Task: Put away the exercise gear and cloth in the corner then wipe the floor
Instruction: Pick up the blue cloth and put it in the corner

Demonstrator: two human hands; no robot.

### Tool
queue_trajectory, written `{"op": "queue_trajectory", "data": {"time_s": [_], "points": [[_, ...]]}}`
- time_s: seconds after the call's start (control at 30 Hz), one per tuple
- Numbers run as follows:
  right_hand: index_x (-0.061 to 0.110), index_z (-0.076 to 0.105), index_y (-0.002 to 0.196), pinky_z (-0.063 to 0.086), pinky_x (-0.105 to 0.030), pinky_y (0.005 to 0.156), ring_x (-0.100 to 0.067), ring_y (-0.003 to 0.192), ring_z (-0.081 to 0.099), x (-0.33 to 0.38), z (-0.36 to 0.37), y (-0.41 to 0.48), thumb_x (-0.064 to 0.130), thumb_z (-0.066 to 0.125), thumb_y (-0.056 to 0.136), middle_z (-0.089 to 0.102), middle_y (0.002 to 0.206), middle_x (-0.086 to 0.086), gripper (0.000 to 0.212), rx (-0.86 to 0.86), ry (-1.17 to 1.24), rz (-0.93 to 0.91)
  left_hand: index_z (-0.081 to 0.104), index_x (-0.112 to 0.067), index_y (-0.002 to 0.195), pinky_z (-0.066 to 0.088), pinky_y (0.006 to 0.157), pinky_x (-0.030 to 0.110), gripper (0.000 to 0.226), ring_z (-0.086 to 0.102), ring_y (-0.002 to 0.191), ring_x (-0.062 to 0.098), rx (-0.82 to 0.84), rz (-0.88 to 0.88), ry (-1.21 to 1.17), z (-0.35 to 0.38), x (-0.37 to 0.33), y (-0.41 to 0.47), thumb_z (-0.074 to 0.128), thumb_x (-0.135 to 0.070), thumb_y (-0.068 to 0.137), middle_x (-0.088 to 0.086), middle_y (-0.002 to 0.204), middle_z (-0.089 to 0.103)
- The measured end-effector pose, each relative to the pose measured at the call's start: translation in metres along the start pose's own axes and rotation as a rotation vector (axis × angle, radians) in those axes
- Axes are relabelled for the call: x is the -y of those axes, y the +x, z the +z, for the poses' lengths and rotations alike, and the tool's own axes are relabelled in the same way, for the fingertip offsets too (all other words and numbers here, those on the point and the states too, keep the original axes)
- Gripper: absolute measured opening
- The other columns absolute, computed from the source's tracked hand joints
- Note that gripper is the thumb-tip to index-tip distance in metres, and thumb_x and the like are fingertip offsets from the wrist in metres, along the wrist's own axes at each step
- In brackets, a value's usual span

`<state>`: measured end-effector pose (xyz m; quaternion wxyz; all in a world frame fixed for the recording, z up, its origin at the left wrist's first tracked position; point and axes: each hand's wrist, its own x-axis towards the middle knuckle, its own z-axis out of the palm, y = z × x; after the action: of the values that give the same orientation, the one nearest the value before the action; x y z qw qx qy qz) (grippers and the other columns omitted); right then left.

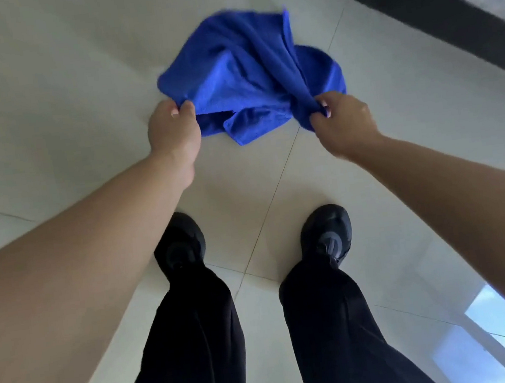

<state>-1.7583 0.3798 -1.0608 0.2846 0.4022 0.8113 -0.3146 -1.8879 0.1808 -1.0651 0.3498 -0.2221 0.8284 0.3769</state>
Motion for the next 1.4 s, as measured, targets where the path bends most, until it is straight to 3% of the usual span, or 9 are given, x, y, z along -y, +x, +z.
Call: {"op": "queue_trajectory", "data": {"time_s": [0.2, 0.43, 0.7, 0.83, 0.93, 1.07, 1.23, 1.33, 1.4], "points": [[0.022, 0.058, 0.113, 0.043, -0.031, 0.072, -0.024, 0.091, 0.055, 0.030, -0.076, -0.082, 0.017, 0.048, 0.091, 0.061, 0.104, -0.001, 0.025, 0.035, 0.229, 0.087, 0.054, -0.019, 0.087, 0.056, 0.089, 0.047, 0.012, 0.066, 0.090, 0.027, 0.018, 0.192, -0.012, -0.077, -0.077, -0.082, 0.048, -0.027, 0.095, 0.013, 0.101, 0.066], [0.021, 0.059, 0.116, 0.044, -0.023, 0.058, -0.018, 0.086, 0.059, 0.114, -0.240, -0.235, 0.015, 0.053, 0.094, 0.060, 0.100, 0.005, 0.024, -0.008, 0.386, 0.030, 0.065, -0.010, 0.099, 0.039, 0.046, 0.012, 0.015, 0.046, 0.065, 0.014, 0.120, 0.413, -0.023, -0.196, -0.235, -0.256, 0.054, -0.021, 0.098, 0.009, 0.077, 0.055], [0.025, 0.066, 0.114, 0.042, -0.026, 0.075, -0.017, 0.096, 0.060, 0.198, -0.436, -0.456, 0.022, 0.050, 0.098, 0.066, 0.102, 0.006, 0.023, -0.229, 0.438, -0.158, 0.062, -0.007, 0.097, 0.037, 0.058, 0.028, 0.016, 0.049, 0.069, 0.019, 0.119, 0.614, 0.122, -0.341, -0.370, -0.457, 0.053, -0.020, 0.095, 0.003, 0.076, 0.057], [0.033, 0.065, 0.112, 0.043, -0.014, 0.074, -0.010, 0.099, 0.062, 0.218, -0.499, -0.537, 0.018, 0.049, 0.100, 0.069, 0.104, 0.012, 0.025, -0.316, 0.676, -0.282, 0.049, -0.011, 0.124, 0.043, 0.067, 0.031, 0.035, 0.061, 0.084, 0.026, 0.134, 0.776, 0.493, -0.379, -0.418, -0.504, 0.058, -0.018, 0.091, 0.002, 0.087, 0.063], [0.043, 0.065, 0.108, 0.044, -0.008, 0.074, 0.003, 0.099, 0.061, 0.222, -0.533, -0.592, 0.021, 0.046, 0.103, 0.068, 0.105, 0.021, 0.030, -0.364, 0.733, -0.361, 0.018, -0.021, 0.152, 0.045, 0.078, 0.033, 0.078, 0.060, 0.099, 0.028, 0.149, 0.923, 0.774, -0.374, -0.458, -0.535, 0.063, -0.021, 0.089, 0.008, 0.133, 0.046], [0.048, 0.066, 0.106, 0.053, -0.021, 0.084, 0.001, 0.103, 0.061, 0.202, -0.558, -0.649, 0.025, 0.044, 0.103, 0.068, 0.106, 0.021, 0.031, -0.469, 0.746, -0.394, 0.003, -0.036, 0.156, 0.039, 0.109, 0.041, 0.090, 0.036, 0.136, 0.028, 0.377, 1.195, 0.758, -0.327, -0.493, -0.597, 0.066, -0.028, 0.092, 0.005, 0.155, 0.014], [0.039, 0.069, 0.108, 0.048, -0.014, 0.082, 0.005, 0.097, 0.063, 0.138, -0.567, -0.706, 0.020, 0.050, 0.102, 0.071, 0.100, 0.022, 0.027, -0.668, 0.802, -0.337, 0.050, -0.053, 0.131, 0.036, 0.112, 0.043, 0.050, 0.031, 0.139, 0.023, 0.693, 1.411, 0.863, -0.250, -0.485, -0.673, 0.060, -0.055, 0.083, -0.001, 0.140, 0.040], [0.035, 0.072, 0.108, 0.053, -0.019, 0.084, -0.001, 0.098, 0.066, 0.085, -0.568, -0.742, 0.022, 0.054, 0.100, 0.073, 0.099, 0.018, 0.024, -0.746, 0.805, -0.261, 0.068, -0.037, 0.097, 0.045, 0.099, 0.033, 0.009, 0.053, 0.116, 0.015, 0.743, 1.558, 0.673, -0.214, -0.468, -0.725, 0.062, -0.032, 0.093, -0.009, 0.112, 0.061], [0.035, 0.074, 0.101, 0.054, -0.020, 0.080, -0.002, 0.088, 0.067, 0.042, -0.565, -0.766, 0.030, 0.062, 0.096, 0.074, 0.092, 0.015, 0.014, -0.776, 0.736, -0.190, 0.068, -0.026, 0.093, 0.048, 0.084, 0.029, 0.013, 0.060, 0.103, 0.017, 0.627, 1.622, 0.519, -0.197, -0.464, -0.764, 0.057, -0.020, 0.097, -0.007, 0.101, 0.066]]}}
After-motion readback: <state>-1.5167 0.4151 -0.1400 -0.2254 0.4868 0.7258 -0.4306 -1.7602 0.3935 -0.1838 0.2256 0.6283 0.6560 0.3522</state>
